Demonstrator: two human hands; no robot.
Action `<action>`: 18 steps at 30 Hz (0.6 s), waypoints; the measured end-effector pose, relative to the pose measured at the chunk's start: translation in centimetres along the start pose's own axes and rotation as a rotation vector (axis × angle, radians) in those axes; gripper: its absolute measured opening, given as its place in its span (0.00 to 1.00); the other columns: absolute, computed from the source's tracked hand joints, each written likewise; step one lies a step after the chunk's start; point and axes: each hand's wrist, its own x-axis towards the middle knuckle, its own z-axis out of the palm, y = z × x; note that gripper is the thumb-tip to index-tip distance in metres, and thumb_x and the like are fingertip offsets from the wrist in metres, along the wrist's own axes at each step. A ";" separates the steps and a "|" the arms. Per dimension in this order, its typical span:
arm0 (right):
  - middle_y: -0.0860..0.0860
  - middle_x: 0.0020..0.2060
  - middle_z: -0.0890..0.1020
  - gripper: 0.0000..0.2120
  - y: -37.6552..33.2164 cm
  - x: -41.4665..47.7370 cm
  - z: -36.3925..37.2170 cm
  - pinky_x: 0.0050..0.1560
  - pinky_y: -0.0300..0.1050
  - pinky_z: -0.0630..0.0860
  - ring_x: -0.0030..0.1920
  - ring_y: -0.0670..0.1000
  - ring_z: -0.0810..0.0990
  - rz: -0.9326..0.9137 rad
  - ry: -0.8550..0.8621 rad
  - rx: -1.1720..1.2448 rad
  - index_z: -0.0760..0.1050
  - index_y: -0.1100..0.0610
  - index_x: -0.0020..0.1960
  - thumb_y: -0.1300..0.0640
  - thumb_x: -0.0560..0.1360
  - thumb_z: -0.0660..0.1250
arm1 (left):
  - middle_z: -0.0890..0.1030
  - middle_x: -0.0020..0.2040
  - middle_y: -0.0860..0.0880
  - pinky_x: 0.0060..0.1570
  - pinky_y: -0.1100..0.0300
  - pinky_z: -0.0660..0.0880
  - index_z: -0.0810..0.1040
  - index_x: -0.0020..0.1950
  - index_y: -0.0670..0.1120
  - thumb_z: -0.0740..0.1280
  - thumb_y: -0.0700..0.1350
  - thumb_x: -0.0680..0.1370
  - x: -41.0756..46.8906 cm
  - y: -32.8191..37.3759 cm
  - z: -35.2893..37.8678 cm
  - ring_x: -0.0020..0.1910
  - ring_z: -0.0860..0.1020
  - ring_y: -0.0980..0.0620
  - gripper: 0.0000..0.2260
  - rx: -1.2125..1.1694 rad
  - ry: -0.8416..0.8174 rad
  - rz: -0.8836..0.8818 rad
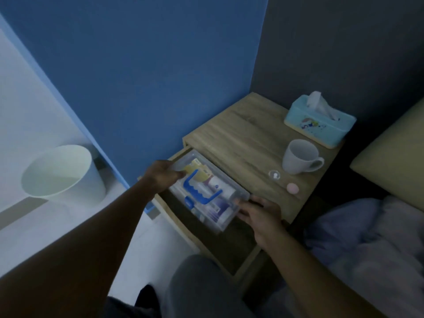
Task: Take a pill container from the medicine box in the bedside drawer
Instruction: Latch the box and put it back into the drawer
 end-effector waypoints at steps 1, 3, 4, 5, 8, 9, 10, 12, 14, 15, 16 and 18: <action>0.57 0.52 0.86 0.23 0.6 0.6 -0.2 0.51 0.55 0.84 0.48 0.55 0.88 0.014 0.006 0.001 0.77 0.59 0.62 0.62 0.68 0.77 | 0.82 0.54 0.42 0.59 0.45 0.76 0.79 0.59 0.43 0.72 0.51 0.74 0.4 -0.6 0.6 0.54 0.80 0.44 0.17 0.020 -0.022 0.006; 0.56 0.54 0.85 0.26 1.9 1.8 -0.5 0.51 0.55 0.84 0.49 0.55 0.87 0.042 0.033 -0.013 0.75 0.57 0.65 0.61 0.68 0.77 | 0.80 0.57 0.45 0.56 0.48 0.77 0.76 0.62 0.44 0.71 0.52 0.75 1.2 -1.7 2.0 0.55 0.78 0.47 0.19 0.063 -0.066 0.032; 0.56 0.56 0.84 0.28 2.6 2.4 -0.5 0.51 0.55 0.84 0.50 0.55 0.87 0.054 0.057 -0.017 0.75 0.56 0.66 0.61 0.68 0.77 | 0.79 0.57 0.47 0.53 0.52 0.76 0.75 0.63 0.44 0.70 0.51 0.75 1.6 -2.3 2.7 0.55 0.78 0.49 0.19 0.080 -0.078 0.048; 0.56 0.57 0.83 0.29 3.4 3.1 -0.5 0.52 0.55 0.84 0.51 0.55 0.86 0.066 0.087 -0.019 0.74 0.55 0.66 0.61 0.67 0.78 | 0.79 0.56 0.47 0.49 0.55 0.76 0.74 0.63 0.45 0.70 0.50 0.76 2.2 -2.8 3.4 0.53 0.77 0.51 0.18 0.091 -0.089 0.059; 0.55 0.58 0.82 0.31 5.3 5.0 -0.4 0.53 0.56 0.83 0.53 0.55 0.85 0.094 0.185 -0.033 0.75 0.52 0.65 0.61 0.65 0.79 | 0.78 0.47 0.51 0.36 0.64 0.71 0.74 0.62 0.45 0.68 0.48 0.78 3.7 -4.1 5.2 0.44 0.77 0.57 0.15 0.134 -0.123 0.067; 0.54 0.58 0.82 0.31 5.8 5.3 -0.3 0.52 0.55 0.83 0.53 0.55 0.85 0.089 0.217 -0.045 0.75 0.51 0.65 0.61 0.65 0.79 | 0.78 0.46 0.51 0.34 0.65 0.70 0.74 0.61 0.45 0.68 0.47 0.78 4.2 -4.5 5.7 0.42 0.76 0.59 0.13 0.130 -0.131 0.061; 0.54 0.58 0.82 0.31 6.2 5.6 -0.2 0.52 0.55 0.84 0.52 0.54 0.85 0.077 0.246 -0.058 0.74 0.50 0.65 0.61 0.65 0.79 | 0.78 0.45 0.51 0.33 0.65 0.70 0.74 0.60 0.45 0.67 0.47 0.78 4.7 -4.8 6.2 0.41 0.76 0.59 0.13 0.126 -0.134 0.056; 0.54 0.59 0.81 0.32 6.8 5.9 0.0 0.53 0.54 0.83 0.52 0.54 0.84 0.057 0.277 -0.062 0.73 0.50 0.67 0.61 0.66 0.78 | 0.76 0.44 0.52 0.34 0.65 0.70 0.74 0.60 0.45 0.67 0.46 0.78 5.4 -5.5 6.8 0.41 0.76 0.59 0.12 0.118 -0.134 0.046; 0.54 0.60 0.81 0.32 7.2 6.2 0.1 0.54 0.55 0.83 0.53 0.54 0.83 0.048 0.291 -0.064 0.71 0.51 0.69 0.61 0.68 0.77 | 0.76 0.46 0.51 0.35 0.65 0.70 0.72 0.61 0.45 0.67 0.45 0.78 6.0 -6.0 7.3 0.43 0.76 0.57 0.13 0.116 -0.136 0.053; 0.54 0.60 0.81 0.32 7.3 6.3 0.2 0.55 0.55 0.83 0.54 0.54 0.83 0.046 0.288 -0.068 0.70 0.51 0.70 0.62 0.69 0.77 | 0.76 0.49 0.50 0.35 0.65 0.70 0.72 0.62 0.44 0.67 0.45 0.78 6.2 -6.3 7.5 0.46 0.76 0.55 0.14 0.128 -0.143 0.066; 0.54 0.60 0.81 0.32 7.4 6.5 0.2 0.56 0.56 0.82 0.55 0.54 0.83 0.044 0.284 -0.072 0.70 0.51 0.71 0.61 0.70 0.76 | 0.76 0.51 0.49 0.36 0.65 0.70 0.71 0.63 0.44 0.67 0.45 0.78 6.3 -6.6 7.7 0.48 0.76 0.54 0.15 0.131 -0.152 0.077; 0.54 0.61 0.80 0.32 7.6 6.7 0.2 0.57 0.56 0.82 0.57 0.54 0.82 0.043 0.286 -0.091 0.69 0.50 0.71 0.61 0.71 0.76 | 0.76 0.54 0.48 0.37 0.65 0.71 0.71 0.64 0.44 0.67 0.45 0.78 6.7 -7.3 8.0 0.50 0.76 0.54 0.16 0.109 -0.168 0.076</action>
